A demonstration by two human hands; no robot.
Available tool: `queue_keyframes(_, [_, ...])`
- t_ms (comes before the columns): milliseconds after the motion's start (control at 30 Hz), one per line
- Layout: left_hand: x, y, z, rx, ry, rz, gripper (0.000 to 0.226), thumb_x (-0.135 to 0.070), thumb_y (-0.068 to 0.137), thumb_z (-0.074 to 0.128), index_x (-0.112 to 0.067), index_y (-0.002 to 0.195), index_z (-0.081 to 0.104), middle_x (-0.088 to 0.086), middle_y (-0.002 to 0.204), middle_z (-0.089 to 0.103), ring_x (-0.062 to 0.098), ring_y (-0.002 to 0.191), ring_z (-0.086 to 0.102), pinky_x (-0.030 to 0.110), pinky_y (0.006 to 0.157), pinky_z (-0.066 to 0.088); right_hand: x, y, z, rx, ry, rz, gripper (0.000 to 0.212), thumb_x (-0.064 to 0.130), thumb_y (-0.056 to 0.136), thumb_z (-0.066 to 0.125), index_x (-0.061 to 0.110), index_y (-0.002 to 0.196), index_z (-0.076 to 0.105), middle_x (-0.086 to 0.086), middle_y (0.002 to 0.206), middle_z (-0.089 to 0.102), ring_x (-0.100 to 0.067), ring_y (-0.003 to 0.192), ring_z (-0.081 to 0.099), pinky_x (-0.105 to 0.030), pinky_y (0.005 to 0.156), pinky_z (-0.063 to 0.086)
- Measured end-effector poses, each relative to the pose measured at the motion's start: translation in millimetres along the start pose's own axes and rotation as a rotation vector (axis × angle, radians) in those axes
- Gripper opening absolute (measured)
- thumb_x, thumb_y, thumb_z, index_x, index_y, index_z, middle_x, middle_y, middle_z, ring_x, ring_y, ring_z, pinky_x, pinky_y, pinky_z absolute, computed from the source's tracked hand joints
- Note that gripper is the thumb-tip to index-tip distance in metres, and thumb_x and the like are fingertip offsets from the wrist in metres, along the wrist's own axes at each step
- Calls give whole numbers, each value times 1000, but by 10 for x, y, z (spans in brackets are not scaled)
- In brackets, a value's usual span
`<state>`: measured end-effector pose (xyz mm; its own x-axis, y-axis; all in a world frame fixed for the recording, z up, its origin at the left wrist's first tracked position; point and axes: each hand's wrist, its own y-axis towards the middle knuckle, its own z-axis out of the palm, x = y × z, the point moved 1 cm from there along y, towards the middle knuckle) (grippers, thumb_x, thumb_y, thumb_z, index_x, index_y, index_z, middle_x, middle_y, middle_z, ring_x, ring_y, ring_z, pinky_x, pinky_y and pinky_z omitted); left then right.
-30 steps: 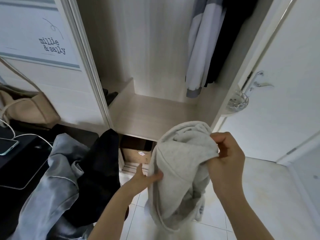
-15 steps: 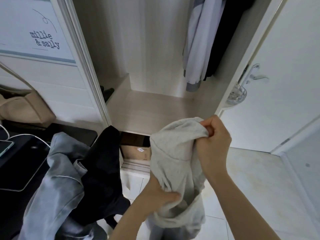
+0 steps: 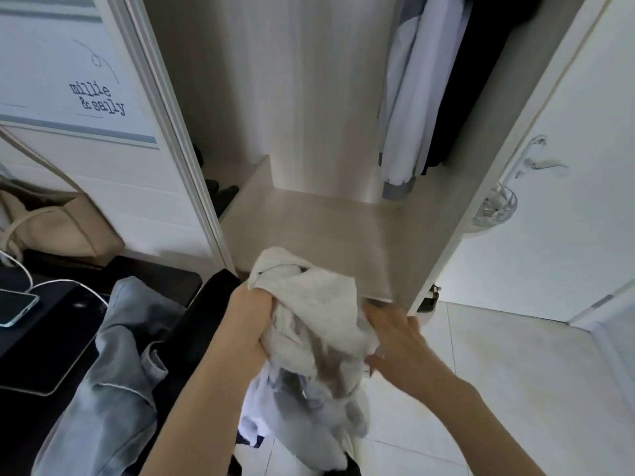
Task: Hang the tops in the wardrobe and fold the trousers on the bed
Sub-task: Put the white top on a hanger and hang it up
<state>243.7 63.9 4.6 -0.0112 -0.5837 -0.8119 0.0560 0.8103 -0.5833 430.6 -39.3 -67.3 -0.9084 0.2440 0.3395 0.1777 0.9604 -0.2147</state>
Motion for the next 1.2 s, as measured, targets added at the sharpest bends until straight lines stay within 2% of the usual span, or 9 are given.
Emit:
queue_keyframes(167, [-443, 54, 254, 80, 123, 334, 16, -19, 99, 52, -26, 109, 61, 1, 104, 65, 22, 104, 63, 32, 82, 51, 323, 385, 99, 72, 325, -158, 104, 88, 68, 31, 35, 150, -5, 12, 157, 5, -18, 144, 12, -42, 116, 21])
queue_keyframes(333, [-1113, -40, 410, 345, 699, 825, 77, 13, 76, 59, -49, 122, 56, -30, 114, 61, -17, 105, 56, 6, 85, 45, 287, 990, -165, -395, 269, 8, 96, 44, 75, 64, 20, 148, 7, -9, 148, 24, -34, 131, 31, -48, 108, 31])
queue_keyframes(467, [-1479, -62, 345, 292, 866, 924, 84, 17, 67, 62, -49, 119, 60, -27, 106, 67, -10, 95, 62, 5, 72, 47, 202, 1456, -457, -632, 248, 31, 91, 60, 65, 55, 15, 137, 23, -14, 133, 42, -36, 115, 48, -55, 94, 42])
queue_keyframes(600, [-1724, 152, 293, 162, 920, 1023, 80, 10, 69, 69, -52, 119, 59, -24, 108, 68, -9, 102, 61, 6, 84, 47, 364, 1880, -529, -288, 521, -223, 65, 37, 79, 61, 9, 134, 41, -4, 104, 63, -23, 88, 64, -39, 79, 48])
queue_keyframes(700, [-1808, 388, 175, 7, 959, 1040, 79, 0, 68, 77, -49, 126, 56, -28, 116, 60, -8, 107, 56, 2, 89, 40, 494, 2073, -599, -367, 626, -281, 25, 15, 83, 67, 12, 107, 65, 3, 90, 69, -16, 83, 66, -20, 70, 47])
queue_keyframes(933, [-1712, 962, -351, -472, 1459, 786, 114, -47, 69, 79, -54, 147, -4, -11, 109, 38, 20, 79, 56, 33, 65, 46, 725, 2304, -1722, -586, 984, -370, 22, 1, 88, 55, 22, 81, 54, 7, 73, 59, 3, 63, 50, -17, 57, 42])
queue_keyframes(1067, [-1498, 1450, -616, -601, 1180, 704, 75, -32, 82, 73, -28, 144, 32, -2, 107, 53, 35, 84, 62, 39, 65, 49, 955, 2295, -2073, -660, 930, -449, 14, -2, 86, 54, 11, 85, 60, 0, 75, 62, 1, 64, 51, -16, 57, 42])
queue_keyframes(1133, [-1382, 1651, -737, -505, 801, 569, 22, -17, 89, 63, -4, 106, 59, 6, 82, 62, 31, 74, 57, 34, 61, 40, 993, 2317, -2190, -736, 960, -430, 17, -6, 85, 53, 10, 83, 60, 4, 72, 60, 4, 62, 51, -9, 56, 39])
queue_keyframes(1200, [-1332, 1736, -748, -315, 347, 380, 18, -8, 95, 54, 5, 85, 60, 19, 72, 61, 31, 70, 56, 40, 63, 43, 1021, 2364, -2272, -782, 964, -406, 19, -6, 85, 54, 12, 83, 60, 8, 72, 60, 7, 62, 53, -9, 57, 41])
